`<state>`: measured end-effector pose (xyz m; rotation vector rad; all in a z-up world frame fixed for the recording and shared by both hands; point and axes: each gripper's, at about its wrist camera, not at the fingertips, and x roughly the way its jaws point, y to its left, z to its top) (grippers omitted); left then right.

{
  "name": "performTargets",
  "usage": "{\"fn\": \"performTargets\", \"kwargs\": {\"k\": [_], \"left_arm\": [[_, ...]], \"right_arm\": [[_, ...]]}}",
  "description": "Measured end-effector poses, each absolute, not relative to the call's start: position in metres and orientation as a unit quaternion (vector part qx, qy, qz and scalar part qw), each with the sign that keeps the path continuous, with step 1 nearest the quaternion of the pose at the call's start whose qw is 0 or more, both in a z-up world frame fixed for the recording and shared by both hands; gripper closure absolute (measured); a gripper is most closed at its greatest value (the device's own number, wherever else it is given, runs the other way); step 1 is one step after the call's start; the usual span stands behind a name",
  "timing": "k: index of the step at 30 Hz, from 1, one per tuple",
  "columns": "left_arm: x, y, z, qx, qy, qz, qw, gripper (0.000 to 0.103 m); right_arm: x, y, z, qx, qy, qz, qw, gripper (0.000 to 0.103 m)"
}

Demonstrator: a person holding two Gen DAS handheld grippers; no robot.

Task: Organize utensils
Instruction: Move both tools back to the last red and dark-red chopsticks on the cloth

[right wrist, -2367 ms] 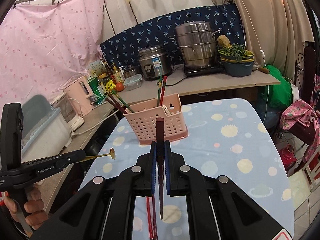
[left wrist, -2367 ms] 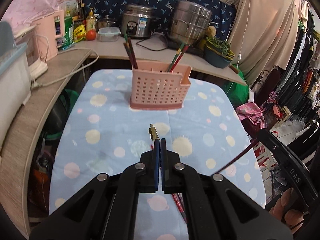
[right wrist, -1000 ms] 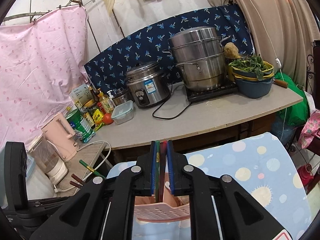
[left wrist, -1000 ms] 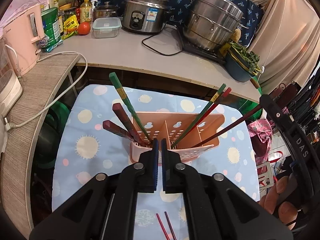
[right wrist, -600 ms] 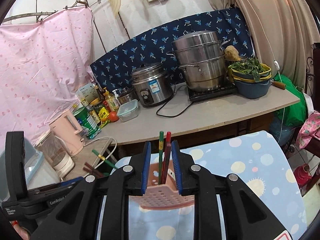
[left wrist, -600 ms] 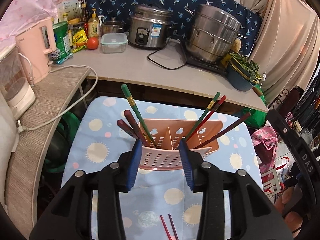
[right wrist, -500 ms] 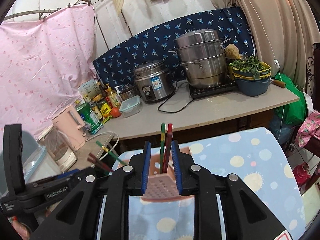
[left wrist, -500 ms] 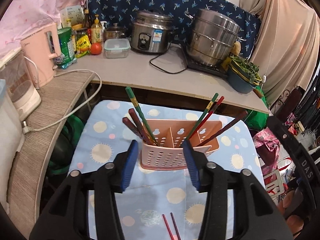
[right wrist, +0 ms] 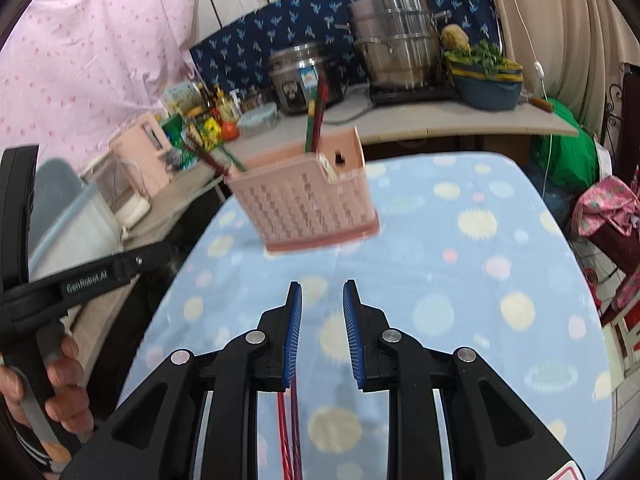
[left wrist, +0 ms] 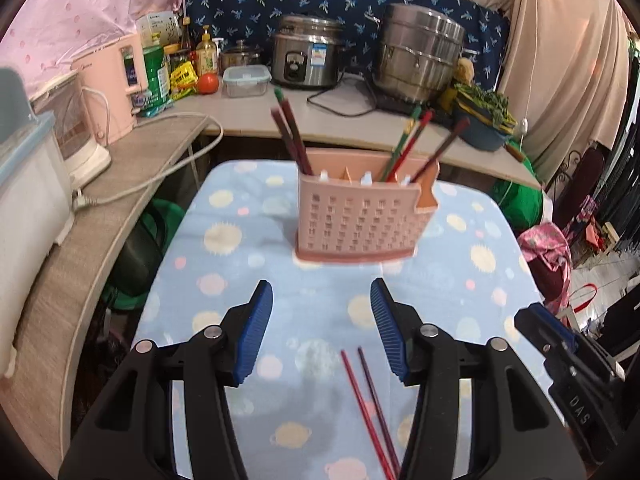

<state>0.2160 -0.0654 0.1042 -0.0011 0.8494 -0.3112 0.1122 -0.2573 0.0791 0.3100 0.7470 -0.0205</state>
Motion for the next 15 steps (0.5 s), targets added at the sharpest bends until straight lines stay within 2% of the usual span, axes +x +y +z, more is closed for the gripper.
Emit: {"fn": "performTargets", "kwargs": {"k": [15], "left_arm": [[0.13,-0.058,0.009,0.048,0.469,-0.131,0.872,0.054]], "right_arm": [[0.029,-0.211,-0.011,0.108,0.464,0.009,0.879,0.081]]}}
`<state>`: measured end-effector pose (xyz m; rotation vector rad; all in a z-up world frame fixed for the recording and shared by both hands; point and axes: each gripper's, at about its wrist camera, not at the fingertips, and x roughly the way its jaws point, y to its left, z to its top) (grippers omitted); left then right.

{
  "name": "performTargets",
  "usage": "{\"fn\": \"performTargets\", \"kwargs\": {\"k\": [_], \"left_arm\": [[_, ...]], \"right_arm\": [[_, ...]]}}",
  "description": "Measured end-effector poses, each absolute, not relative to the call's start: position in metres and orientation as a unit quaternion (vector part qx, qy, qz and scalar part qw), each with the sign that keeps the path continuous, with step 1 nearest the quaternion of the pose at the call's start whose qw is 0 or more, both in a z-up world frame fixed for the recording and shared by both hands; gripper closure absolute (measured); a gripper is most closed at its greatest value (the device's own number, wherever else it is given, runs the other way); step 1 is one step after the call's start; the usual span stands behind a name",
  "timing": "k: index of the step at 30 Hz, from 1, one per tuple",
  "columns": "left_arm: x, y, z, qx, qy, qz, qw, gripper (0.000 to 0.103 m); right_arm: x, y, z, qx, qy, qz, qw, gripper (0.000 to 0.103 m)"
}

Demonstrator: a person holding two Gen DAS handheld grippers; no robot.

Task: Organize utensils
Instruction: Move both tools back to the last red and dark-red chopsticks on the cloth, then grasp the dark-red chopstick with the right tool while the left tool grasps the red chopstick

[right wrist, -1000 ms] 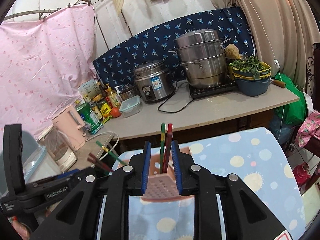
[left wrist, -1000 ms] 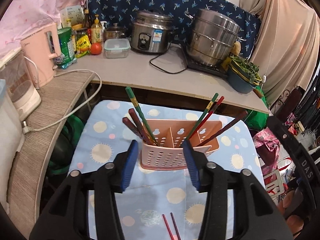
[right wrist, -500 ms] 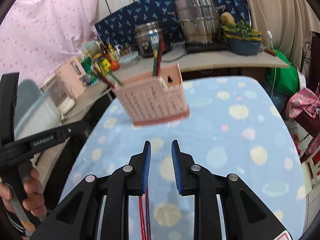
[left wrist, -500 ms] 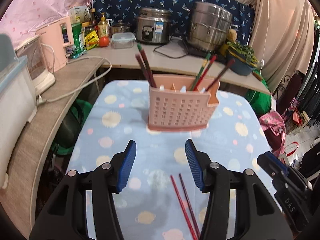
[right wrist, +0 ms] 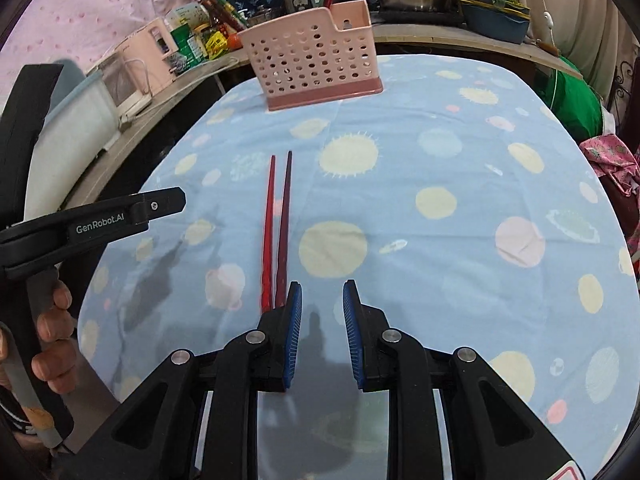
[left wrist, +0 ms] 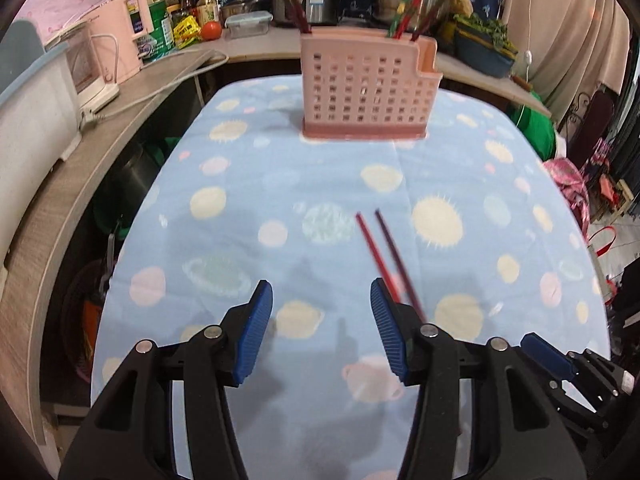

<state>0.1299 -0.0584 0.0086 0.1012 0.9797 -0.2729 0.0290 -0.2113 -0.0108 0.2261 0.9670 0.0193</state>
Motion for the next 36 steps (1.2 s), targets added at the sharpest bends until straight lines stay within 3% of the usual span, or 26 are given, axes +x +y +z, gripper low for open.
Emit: {"fn": "performTargets", "kwargs": {"k": [18,26,36], "left_arm": [[0.099,-0.038,-0.034,0.045,0.512,-0.107,0.851,0.054],[0.098,-0.04,-0.034,0.044,0.511,-0.109,0.851,0.047],[0.098,-0.046,-0.038,0.043,0.52,-0.117,0.845,0.039]], "right_arm": [[0.021,-0.186,-0.036,0.087,0.494,0.03,0.864,0.081],[0.022,-0.186,-0.037,0.083,0.492,0.028,0.866,0.081],[0.021,-0.187,-0.036,0.057,0.481,0.008,0.875,0.091]]}}
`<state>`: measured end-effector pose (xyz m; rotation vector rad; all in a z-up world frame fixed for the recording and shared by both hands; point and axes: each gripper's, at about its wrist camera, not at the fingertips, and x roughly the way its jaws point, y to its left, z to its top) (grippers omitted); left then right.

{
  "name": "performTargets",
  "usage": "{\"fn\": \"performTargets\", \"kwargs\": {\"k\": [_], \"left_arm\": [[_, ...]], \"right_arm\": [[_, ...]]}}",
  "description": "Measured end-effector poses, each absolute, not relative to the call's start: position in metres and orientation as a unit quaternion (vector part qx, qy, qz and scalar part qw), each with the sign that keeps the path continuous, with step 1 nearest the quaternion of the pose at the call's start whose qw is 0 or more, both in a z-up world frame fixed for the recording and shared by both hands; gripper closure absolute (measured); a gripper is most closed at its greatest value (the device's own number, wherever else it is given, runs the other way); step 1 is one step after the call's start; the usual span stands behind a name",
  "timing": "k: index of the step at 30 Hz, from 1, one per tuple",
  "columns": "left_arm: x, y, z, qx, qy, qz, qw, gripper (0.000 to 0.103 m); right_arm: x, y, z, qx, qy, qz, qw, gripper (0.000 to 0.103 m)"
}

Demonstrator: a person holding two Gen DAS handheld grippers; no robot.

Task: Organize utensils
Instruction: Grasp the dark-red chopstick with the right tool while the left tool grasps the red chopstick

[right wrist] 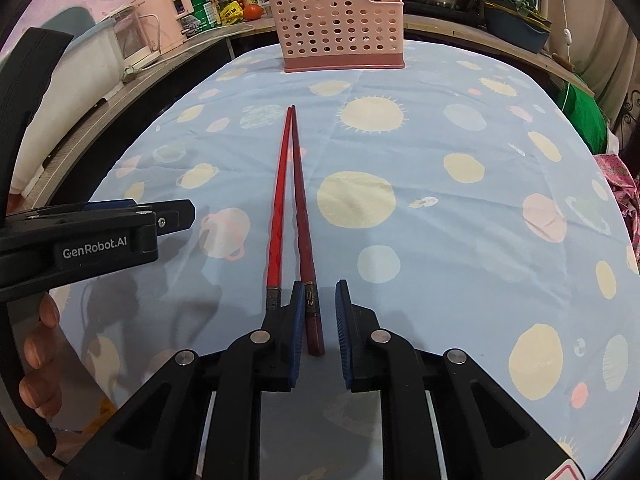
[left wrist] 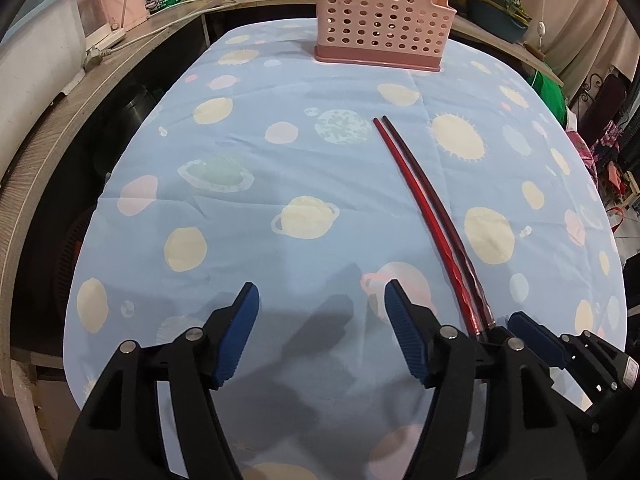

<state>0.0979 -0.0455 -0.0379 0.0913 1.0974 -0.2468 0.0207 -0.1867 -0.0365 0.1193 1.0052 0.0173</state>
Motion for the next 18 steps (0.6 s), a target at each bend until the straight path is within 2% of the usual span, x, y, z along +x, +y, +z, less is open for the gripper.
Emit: {"fn": "performTargets", "kwargs": {"k": [3,14,18], "left_arm": [[0.097,-0.049,-0.038,0.045,0.521,-0.121,0.844,0.039],[0.093,-0.064,-0.039,0.056,0.524,-0.138,0.838,0.039],[0.089,-0.073,-0.04,0.058,0.528,-0.152,0.833,0.038]], "right_arm": [[0.021,-0.191,-0.036,0.06,0.48,-0.001,0.875,0.097],[0.017,-0.212,-0.036,0.089,0.472,-0.032,0.876,0.098],[0.014,-0.223,-0.034,0.098,0.468,-0.048,0.877,0.103]]}}
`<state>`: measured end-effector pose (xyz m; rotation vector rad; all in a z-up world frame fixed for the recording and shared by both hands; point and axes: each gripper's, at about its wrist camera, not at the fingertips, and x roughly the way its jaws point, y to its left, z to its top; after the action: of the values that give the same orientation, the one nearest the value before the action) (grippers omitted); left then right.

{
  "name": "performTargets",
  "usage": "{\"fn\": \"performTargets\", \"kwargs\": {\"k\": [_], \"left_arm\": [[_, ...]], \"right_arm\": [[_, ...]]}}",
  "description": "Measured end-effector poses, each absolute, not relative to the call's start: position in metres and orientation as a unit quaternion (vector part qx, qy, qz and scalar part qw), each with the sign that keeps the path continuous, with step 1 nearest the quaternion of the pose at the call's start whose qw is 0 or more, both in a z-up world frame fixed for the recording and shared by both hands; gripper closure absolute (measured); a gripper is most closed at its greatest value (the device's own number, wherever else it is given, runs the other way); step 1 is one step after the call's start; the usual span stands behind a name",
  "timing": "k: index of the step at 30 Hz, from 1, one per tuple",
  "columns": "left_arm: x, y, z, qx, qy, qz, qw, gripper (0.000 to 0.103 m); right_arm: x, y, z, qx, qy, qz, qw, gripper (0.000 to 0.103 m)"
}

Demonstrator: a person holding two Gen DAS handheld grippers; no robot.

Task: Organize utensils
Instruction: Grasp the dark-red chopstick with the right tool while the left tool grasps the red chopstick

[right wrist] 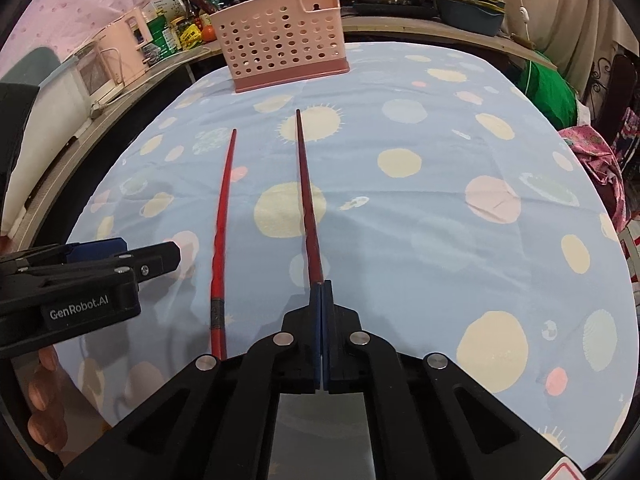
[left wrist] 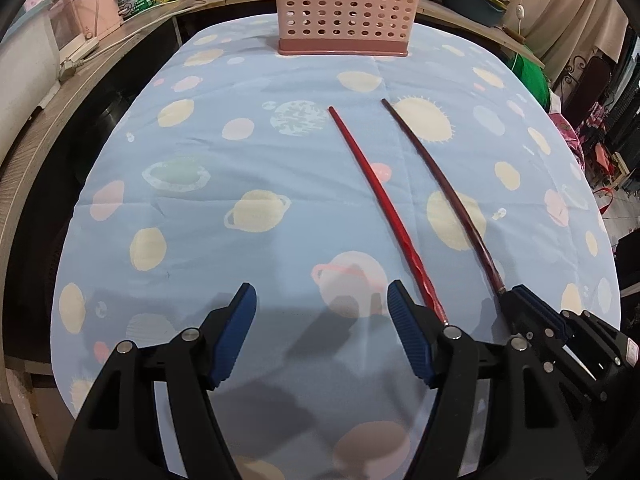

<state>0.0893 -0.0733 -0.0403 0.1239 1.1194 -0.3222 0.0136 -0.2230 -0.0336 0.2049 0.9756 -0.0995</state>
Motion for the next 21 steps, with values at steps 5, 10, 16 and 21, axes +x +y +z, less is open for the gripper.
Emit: {"fn": "performTargets", "kwargs": {"k": [5,10,16,21], "left_arm": [[0.083,-0.095,-0.043,0.064,0.533,-0.179,0.825,0.034],[0.077,-0.118,-0.054,0.089,0.538,-0.194,0.815,0.034],[0.073,-0.124,-0.058,0.113,0.528,-0.196,0.818,0.039],[0.067,-0.112,-0.054,0.108,0.526,-0.206,0.818,0.062]], "right_arm": [[0.011,-0.228,-0.035,0.106,0.469,-0.044,0.876,0.102],[0.008,-0.232,-0.035,0.125,0.469,-0.033,0.874,0.101],[0.007,-0.227,-0.035,0.126,0.468,-0.021,0.874,0.097],[0.008,-0.222,-0.037,0.12,0.471,-0.016,0.874,0.087]]}}
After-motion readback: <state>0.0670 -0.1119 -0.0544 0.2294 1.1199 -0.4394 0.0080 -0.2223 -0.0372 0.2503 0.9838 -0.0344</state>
